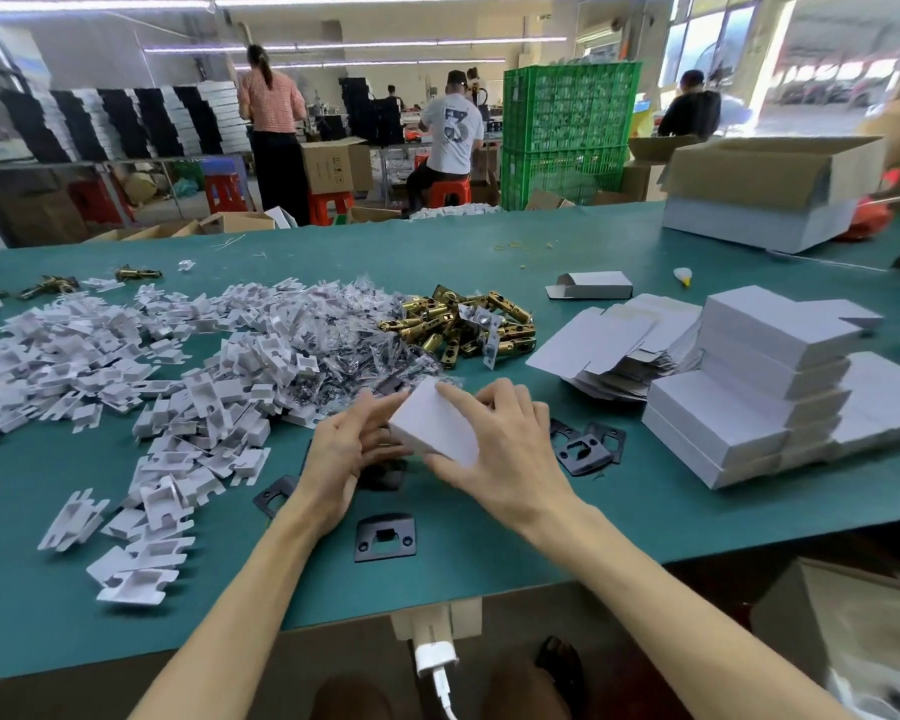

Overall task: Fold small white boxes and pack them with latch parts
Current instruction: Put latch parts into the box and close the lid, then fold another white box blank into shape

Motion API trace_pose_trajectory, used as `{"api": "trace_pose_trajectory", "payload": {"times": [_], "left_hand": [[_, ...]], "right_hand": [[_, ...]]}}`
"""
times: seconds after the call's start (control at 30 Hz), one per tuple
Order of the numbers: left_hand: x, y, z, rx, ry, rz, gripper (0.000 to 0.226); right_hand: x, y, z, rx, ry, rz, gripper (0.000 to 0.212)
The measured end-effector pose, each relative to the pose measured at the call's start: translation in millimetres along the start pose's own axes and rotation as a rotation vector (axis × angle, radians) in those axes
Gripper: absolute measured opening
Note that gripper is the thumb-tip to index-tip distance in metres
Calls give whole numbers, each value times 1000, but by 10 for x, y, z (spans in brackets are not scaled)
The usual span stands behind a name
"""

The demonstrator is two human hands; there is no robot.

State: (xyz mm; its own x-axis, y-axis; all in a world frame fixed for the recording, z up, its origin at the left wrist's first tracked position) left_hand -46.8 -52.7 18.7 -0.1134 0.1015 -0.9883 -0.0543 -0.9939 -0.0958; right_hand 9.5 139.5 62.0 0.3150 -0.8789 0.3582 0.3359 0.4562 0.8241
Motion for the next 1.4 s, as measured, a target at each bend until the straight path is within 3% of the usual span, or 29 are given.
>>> {"api": "trace_pose_trajectory", "payload": {"times": [0.1, 0.27, 0.47, 0.73, 0.8, 0.93, 1.07, 1.23, 1.33, 1.4], "left_hand": [[1, -1, 16, 31, -24, 5, 43], [54, -12, 35, 61, -51, 87, 33], [79, -25, 56, 66, -41, 77, 39], [80, -37, 69, 63, -33, 61, 44], [86, -38, 69, 56, -34, 65, 43], [80, -43, 67, 48, -43, 75, 44], [65, -40, 58, 42, -29, 60, 44], [48, -30, 62, 25, -19, 28, 45], [64, -15, 75, 38, -17, 34, 46], [71, -17, 84, 41, -24, 27, 43]], "right_hand": [[-275, 409, -79, -110, -73, -28, 68], [-977, 1001, -124, -215, -254, -309, 59], [-1515, 1153, -240, -105, -390, -606, 54], [-1684, 1040, -236, -90, -426, -733, 39], [-1628, 977, -172, -73, -393, -774, 37], [-1393, 736, 101, -67, -210, -775, 55], [-1296, 485, 466, 42, -140, -771, 61], [-1330, 370, 677, 172, -160, -824, 36], [-1269, 391, 675, 52, -68, -724, 31], [-1118, 433, 640, -96, -2, -456, 42]]}}
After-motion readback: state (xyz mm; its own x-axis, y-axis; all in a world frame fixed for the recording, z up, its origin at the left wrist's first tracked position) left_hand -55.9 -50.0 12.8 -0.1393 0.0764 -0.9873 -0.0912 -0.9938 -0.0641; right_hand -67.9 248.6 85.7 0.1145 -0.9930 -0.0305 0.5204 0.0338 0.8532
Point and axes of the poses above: each hand's wrist, its own z-axis towards the middle knuckle, its own y-axis out of the back of the hand, x = y × z, the point moved 3 cm from there along z, towards the middle knuckle, and after that the axes turned 2 degrees about -y, right-handed, at the moved point
